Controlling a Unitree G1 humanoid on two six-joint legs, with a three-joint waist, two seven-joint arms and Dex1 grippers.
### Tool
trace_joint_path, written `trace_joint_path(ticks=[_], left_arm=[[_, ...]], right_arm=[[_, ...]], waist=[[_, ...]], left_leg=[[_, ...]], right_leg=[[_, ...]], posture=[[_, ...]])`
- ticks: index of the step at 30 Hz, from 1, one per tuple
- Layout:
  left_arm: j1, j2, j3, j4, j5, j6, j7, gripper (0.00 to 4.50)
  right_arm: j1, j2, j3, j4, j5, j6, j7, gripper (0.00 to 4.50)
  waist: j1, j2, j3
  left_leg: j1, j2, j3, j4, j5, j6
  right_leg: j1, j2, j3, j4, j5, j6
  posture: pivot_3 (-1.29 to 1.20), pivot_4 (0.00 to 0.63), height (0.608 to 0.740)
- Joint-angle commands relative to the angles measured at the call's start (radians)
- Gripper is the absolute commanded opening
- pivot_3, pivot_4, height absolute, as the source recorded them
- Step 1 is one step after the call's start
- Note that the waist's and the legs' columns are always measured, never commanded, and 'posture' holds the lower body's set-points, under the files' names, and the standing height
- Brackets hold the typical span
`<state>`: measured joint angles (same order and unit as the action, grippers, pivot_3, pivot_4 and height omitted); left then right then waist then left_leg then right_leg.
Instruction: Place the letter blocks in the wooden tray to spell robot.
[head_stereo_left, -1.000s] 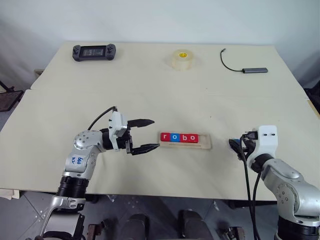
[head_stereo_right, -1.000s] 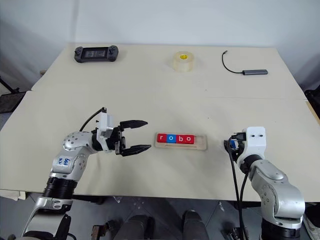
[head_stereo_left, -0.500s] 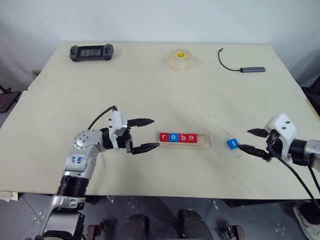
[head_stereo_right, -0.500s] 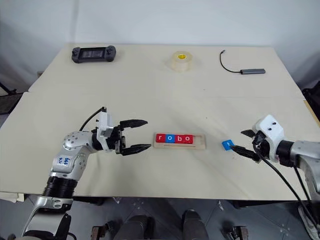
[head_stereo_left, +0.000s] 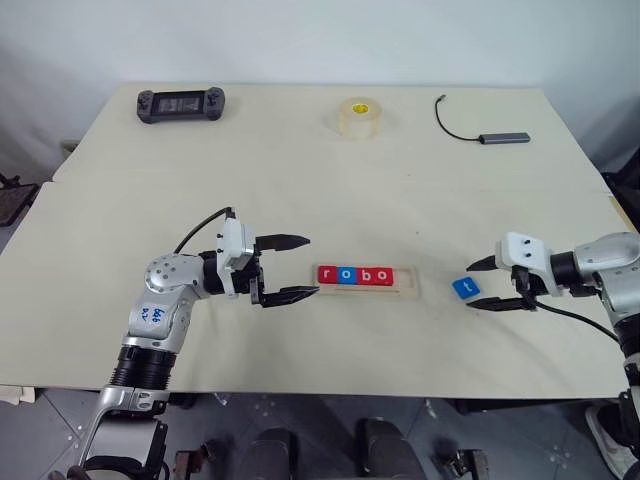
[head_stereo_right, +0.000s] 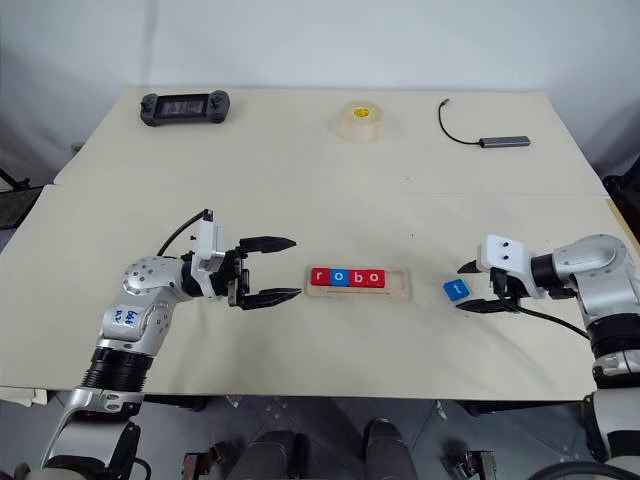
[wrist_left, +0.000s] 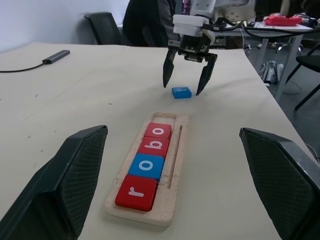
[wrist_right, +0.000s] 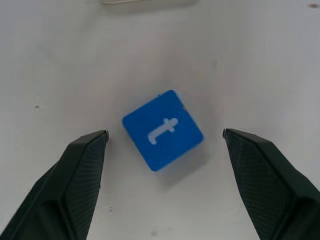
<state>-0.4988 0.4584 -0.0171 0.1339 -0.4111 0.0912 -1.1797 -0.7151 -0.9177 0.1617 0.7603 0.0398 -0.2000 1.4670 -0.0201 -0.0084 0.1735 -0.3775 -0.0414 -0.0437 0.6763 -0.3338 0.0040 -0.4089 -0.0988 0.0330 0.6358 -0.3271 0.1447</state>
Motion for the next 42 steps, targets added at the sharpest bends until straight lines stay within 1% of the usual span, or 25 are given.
trace_joint_path(ticks=[1, 4, 9, 10, 12, 17, 21, 24, 29, 33, 37, 38, 39, 42], left_arm=[[0.005, 0.015, 0.017, -0.036, -0.015, 0.000, 0.002, 4.50], [0.009, 0.019, 0.017, -0.042, -0.018, 0.002, 0.004, 4.50], [0.009, 0.019, 0.017, -0.046, -0.018, 0.003, 0.012, 4.50], [0.009, 0.019, 0.017, -0.045, -0.018, 0.003, 0.012, 4.50], [0.009, 0.018, 0.017, -0.045, -0.018, 0.002, 0.014, 4.50], [0.009, 0.015, 0.014, -0.040, -0.017, 0.000, 0.015, 4.50], [0.007, 0.012, 0.012, -0.041, -0.017, 0.001, 0.018, 4.50], [0.007, 0.010, 0.011, -0.040, -0.016, 0.000, 0.021, 4.50], [0.013, 0.006, 0.012, -0.048, -0.016, -0.001, 0.030, 4.50], [0.024, 0.006, 0.014, -0.060, -0.018, 0.000, 0.038, 4.50], [0.038, 0.010, 0.021, -0.075, -0.020, 0.001, 0.050, 4.50], [0.041, 0.011, 0.022, -0.079, -0.020, 0.002, 0.052, 4.50], [0.043, 0.011, 0.022, -0.082, -0.021, 0.003, 0.053, 4.50], [0.047, 0.011, 0.022, -0.087, -0.021, 0.004, 0.058, 4.50]], right_arm=[[-0.039, 0.020, 0.004, 0.055, -0.016, -0.036, 0.027, 3.84], [-0.058, 0.036, 0.001, 0.087, -0.018, -0.039, 0.039, 3.29], [-0.049, 0.027, -0.002, 0.089, -0.025, -0.016, 0.045, 1.61], [-0.045, 0.024, -0.003, 0.077, -0.023, -0.001, 0.043, 1.46], [-0.041, 0.024, -0.014, 0.031, -0.007, 0.043, 0.042, 1.46], [-0.045, 0.042, -0.033, -0.173, 0.044, 0.223, 0.036, 1.46], [-0.073, 0.069, -0.008, -0.263, 0.034, 0.275, 0.026, 1.46], [-0.107, 0.108, 0.019, -0.278, 0.010, 0.285, 0.016, 1.46], [-0.149, 0.163, 0.066, -0.239, -0.027, 0.253, 0.012, 1.46], [-0.160, 0.184, 0.087, -0.220, -0.040, 0.247, 0.021, 1.46], [-0.157, 0.191, 0.100, -0.200, -0.048, 0.240, 0.018, 2.89], [-0.156, 0.191, 0.100, -0.197, -0.049, 0.237, 0.019, 3.16], [-0.155, 0.191, 0.100, -0.195, -0.050, 0.235, 0.019, 3.56], [-0.152, 0.190, 0.094, -0.196, -0.045, 0.228, 0.017, 4.48]], waist=[[-0.003, 0.000, 0.000], [-0.005, 0.000, 0.000], [-0.007, 0.000, 0.000], [-0.006, 0.000, 0.000], [-0.006, 0.000, 0.000], [-0.007, 0.001, 0.000], [-0.005, 0.001, 0.000], [-0.005, 0.001, 0.000], [-0.006, 0.001, 0.000], [-0.004, 0.001, 0.000], [-0.006, 0.001, 0.000], [-0.006, 0.001, 0.000], [-0.006, 0.001, 0.000], [-0.006, 0.001, 0.000]], left_leg=[[0.000, 0.000, 0.000, 0.000, 0.000, 0.000], [0.000, 0.001, 0.000, 0.001, 0.000, -0.001], [0.000, 0.001, 0.000, 0.002, 0.000, -0.001], [0.000, 0.001, 0.000, 0.002, 0.000, -0.001], [0.000, 0.001, 0.000, 0.003, 0.000, -0.001], [0.000, 0.001, 0.000, 0.003, 0.000, -0.002], [0.000, 0.001, -0.001, 0.003, 0.000, -0.002], [-0.001, 0.001, -0.001, 0.003, 0.000, -0.002], [-0.001, 0.001, -0.001, 0.002, 0.000, -0.002], [-0.001, 0.001, -0.001, 0.002, 0.000, -0.002], [-0.001, 0.001, -0.001, 0.002, 0.000, -0.002], [-0.002, 0.001, -0.001, 0.002, 0.000, -0.002], [-0.002, 0.001, -0.001, 0.002, 0.000, -0.002], [-0.002, 0.001, -0.001, 0.002, 0.000, -0.002]], right_leg=[[0.000, 0.000, 0.000, 0.000, 0.000, 0.000], [0.000, 0.000, 0.000, 0.000, 0.000, 0.000], [0.000, 0.000, 0.000, 0.001, 0.000, 0.000], [0.001, 0.000, 0.000, 0.001, 0.000, 0.000], [0.001, 0.000, 0.000, 0.001, 0.000, 0.000], [-0.001, 0.000, 0.000, 0.002, 0.000, -0.001], [-0.001, 0.000, 0.000, 0.002, 0.000, -0.001], [-0.001, 0.000, 0.000, 0.002, 0.000, -0.001], [-0.001, 0.000, 0.000, 0.002, 0.000, -0.001], [-0.001, 0.000, 0.000, 0.002, 0.000, -0.001], [-0.002, 0.000, -0.001, 0.002, 0.000, -0.001], [-0.002, 0.000, -0.001, 0.002, 0.000, -0.001], [-0.002, 0.000, -0.001, 0.002, 0.000, -0.001], [-0.002, 0.000, -0.001, 0.002, 0.000, -0.001]], posture=[[0.00, 0.150, 0.740], [0.00, 0.150, 0.740], [0.00, 0.150, 0.740], [0.00, 0.150, 0.740], [0.00, 0.150, 0.740], [0.00, 0.150, 0.740], [0.00, 0.150, 0.740], [0.00, 0.150, 0.740], [0.00, 0.150, 0.740], [0.00, 0.150, 0.740], [0.00, 0.150, 0.740], [0.00, 0.150, 0.740], [0.00, 0.150, 0.740], [0.00, 0.150, 0.740]])
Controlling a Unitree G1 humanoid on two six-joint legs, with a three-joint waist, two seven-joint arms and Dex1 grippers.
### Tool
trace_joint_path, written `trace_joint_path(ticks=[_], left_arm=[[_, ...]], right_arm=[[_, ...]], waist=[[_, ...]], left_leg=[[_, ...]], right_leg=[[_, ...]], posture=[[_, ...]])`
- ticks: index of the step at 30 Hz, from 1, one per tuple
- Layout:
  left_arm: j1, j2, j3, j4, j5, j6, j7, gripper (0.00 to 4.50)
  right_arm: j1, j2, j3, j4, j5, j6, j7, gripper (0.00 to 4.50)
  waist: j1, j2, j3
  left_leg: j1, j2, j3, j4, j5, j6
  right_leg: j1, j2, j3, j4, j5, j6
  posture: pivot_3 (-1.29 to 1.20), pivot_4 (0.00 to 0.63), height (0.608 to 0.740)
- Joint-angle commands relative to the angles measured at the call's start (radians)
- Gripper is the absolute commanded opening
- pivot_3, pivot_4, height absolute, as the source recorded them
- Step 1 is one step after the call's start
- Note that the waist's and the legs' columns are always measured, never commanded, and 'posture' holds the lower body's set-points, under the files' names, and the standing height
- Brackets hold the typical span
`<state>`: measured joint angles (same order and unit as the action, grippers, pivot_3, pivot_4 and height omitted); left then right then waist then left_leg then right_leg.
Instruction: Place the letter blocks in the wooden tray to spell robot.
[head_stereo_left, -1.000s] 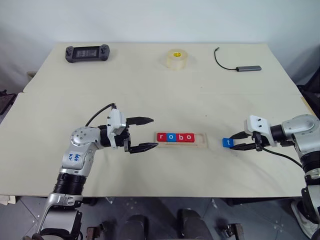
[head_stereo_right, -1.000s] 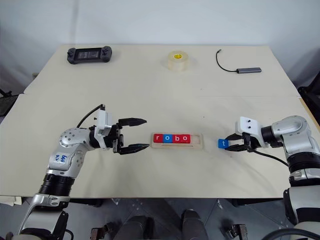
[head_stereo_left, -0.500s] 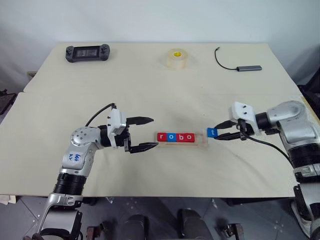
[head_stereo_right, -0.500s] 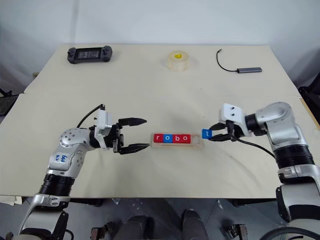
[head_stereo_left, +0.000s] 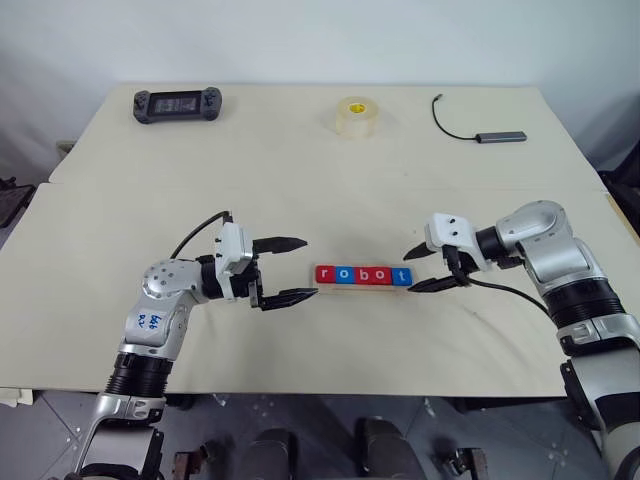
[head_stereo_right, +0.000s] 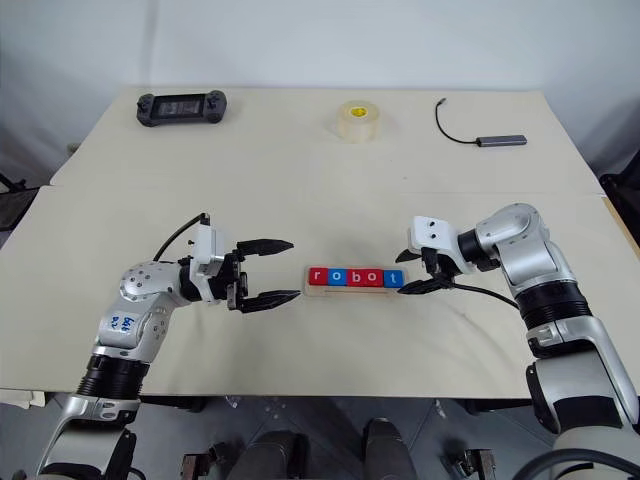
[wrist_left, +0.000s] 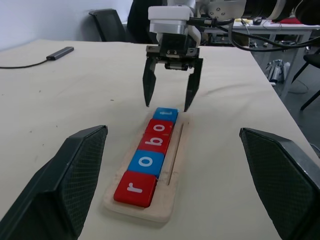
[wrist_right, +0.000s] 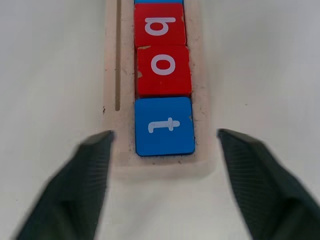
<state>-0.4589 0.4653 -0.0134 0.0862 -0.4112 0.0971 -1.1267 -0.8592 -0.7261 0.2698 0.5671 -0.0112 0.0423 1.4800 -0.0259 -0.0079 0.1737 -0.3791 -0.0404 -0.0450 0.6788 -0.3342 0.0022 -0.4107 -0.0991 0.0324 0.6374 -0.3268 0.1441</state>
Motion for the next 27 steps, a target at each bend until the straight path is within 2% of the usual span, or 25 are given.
trace_joint_path(ticks=[1, 6, 12, 16, 22, 27], left_arm=[[0.008, 0.003, 0.019, -0.040, -0.021, -0.002, 0.007, 4.50], [0.013, 0.002, 0.018, -0.045, -0.022, -0.002, 0.011, 4.50], [0.020, 0.027, 0.042, -0.024, -0.017, -0.011, 0.011, 4.50], [0.024, 0.076, 0.063, 0.032, -0.007, -0.031, -0.029, 4.50], [-0.004, 0.111, 0.057, 0.128, 0.023, -0.093, -0.072, 4.50], [-0.031, 0.104, 0.044, 0.151, 0.057, -0.107, -0.050, 4.50]], right_arm=[[-0.006, -0.003, -0.020, -0.009, 0.014, -0.012, 0.006, 4.48], [0.022, -0.031, -0.067, -0.077, 0.070, 0.038, 0.022, 4.48], [0.159, -0.098, -0.202, -0.201, 0.159, 0.082, -0.051, 4.48], [0.343, -0.153, -0.331, -0.354, 0.246, 0.124, -0.083, 4.48], [0.649, -0.142, -0.535, -0.579, 0.343, 0.108, -0.195, 4.48], [0.731, -0.110, -0.583, -0.688, 0.403, 0.120, -0.267, 4.48]], waist=[[0.000, 0.000, 0.000], [0.000, 0.000, 0.000], [0.012, 0.000, 0.000], [0.023, 0.000, 0.000], [0.029, 0.000, 0.000], [0.022, 0.000, 0.000]], left_leg=[[0.000, 0.000, 0.000, 0.000, 0.000, 0.000], [0.000, 0.000, 0.000, 0.000, 0.000, 0.000], [-0.001, 0.000, -0.001, 0.000, 0.000, 0.000], [-0.001, 0.000, -0.001, 0.000, 0.000, 0.000], [-0.002, 0.000, -0.001, 0.001, -0.001, 0.000], [-0.003, 0.000, 0.000, 0.002, -0.001, 0.001]], right_leg=[[0.000, 0.000, 0.000, 0.000, 0.000, 0.000], [0.000, 0.000, 0.000, 0.000, 0.000, 0.000], [0.000, -0.001, 0.000, -0.001, 0.000, 0.000], [-0.001, 0.000, 0.000, -0.001, 0.000, 0.000], [0.000, 0.000, -0.001, -0.001, 0.000, 0.000], [-0.001, 0.001, 0.000, 0.000, 0.000, 0.000]], posture=[[0.00, 0.150, 0.740], [0.00, 0.150, 0.740], [0.00, 0.150, 0.740], [0.00, 0.150, 0.740], [0.00, 0.150, 0.740], [0.00, 0.150, 0.740]])
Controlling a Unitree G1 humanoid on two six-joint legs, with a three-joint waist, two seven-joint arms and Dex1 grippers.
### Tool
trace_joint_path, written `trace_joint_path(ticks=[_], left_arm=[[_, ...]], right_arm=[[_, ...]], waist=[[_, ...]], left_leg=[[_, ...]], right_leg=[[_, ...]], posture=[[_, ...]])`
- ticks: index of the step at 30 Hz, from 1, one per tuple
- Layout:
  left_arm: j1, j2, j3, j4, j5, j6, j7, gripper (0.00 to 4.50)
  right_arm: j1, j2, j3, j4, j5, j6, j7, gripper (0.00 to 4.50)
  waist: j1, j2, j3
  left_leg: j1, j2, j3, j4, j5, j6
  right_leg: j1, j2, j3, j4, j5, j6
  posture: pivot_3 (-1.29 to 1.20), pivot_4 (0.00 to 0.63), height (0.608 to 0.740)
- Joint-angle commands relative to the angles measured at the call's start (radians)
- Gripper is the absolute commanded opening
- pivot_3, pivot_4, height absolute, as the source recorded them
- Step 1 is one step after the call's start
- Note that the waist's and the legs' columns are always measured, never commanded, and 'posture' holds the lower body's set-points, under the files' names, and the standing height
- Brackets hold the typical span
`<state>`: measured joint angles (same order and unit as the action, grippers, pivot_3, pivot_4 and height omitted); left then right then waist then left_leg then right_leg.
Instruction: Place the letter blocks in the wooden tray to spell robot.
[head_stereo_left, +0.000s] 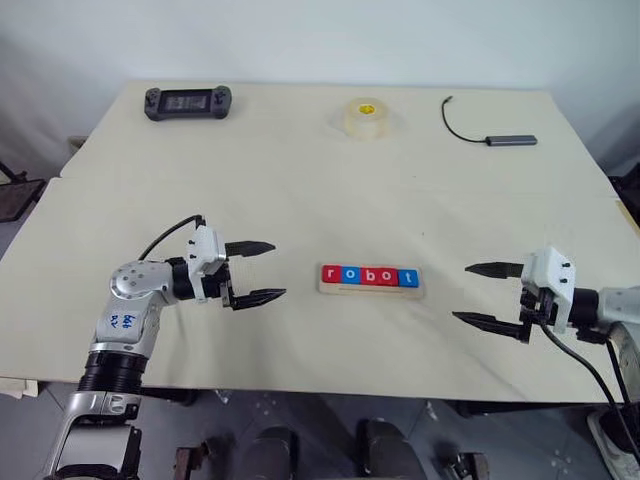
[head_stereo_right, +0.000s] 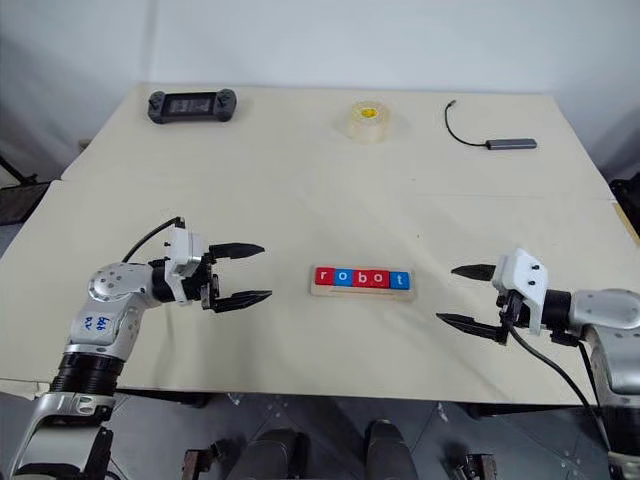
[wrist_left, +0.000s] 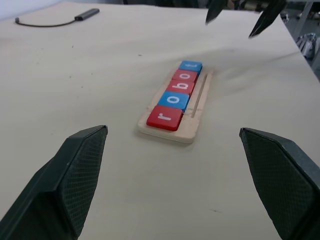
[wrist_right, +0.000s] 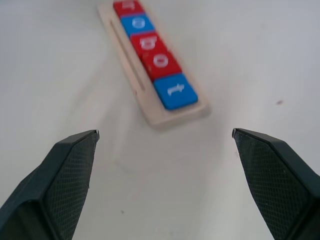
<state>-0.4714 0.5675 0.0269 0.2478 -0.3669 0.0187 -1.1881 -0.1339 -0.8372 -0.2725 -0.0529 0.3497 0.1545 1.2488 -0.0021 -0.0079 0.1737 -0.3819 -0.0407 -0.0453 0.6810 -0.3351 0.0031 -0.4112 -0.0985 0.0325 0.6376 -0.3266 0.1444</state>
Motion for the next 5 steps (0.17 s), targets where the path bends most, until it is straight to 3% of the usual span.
trace_joint_path(ticks=[1, 5], left_arm=[[-0.019, -0.003, 0.003, -0.007, 0.014, -0.037, 0.010, 4.50], [-0.020, -0.010, 0.003, 0.010, 0.019, -0.037, 0.021, 4.50]], right_arm=[[0.011, 0.000, -0.038, -0.084, 0.051, 0.017, -0.042, 4.48], [0.013, -0.004, -0.028, -0.095, 0.061, 0.023, -0.061, 4.48]], waist=[[-0.003, 0.000, 0.000], [-0.001, 0.000, 0.000]], left_leg=[[0.000, 0.000, 0.000, 0.000, 0.000, 0.000], [0.000, 0.001, 0.000, 0.000, 0.000, 0.000]], right_leg=[[0.000, 0.000, 0.000, 0.000, 0.000, 0.000], [0.000, 0.000, 0.000, 0.000, 0.000, 0.000]], posture=[[0.00, 0.150, 0.740], [0.00, 0.150, 0.740]])
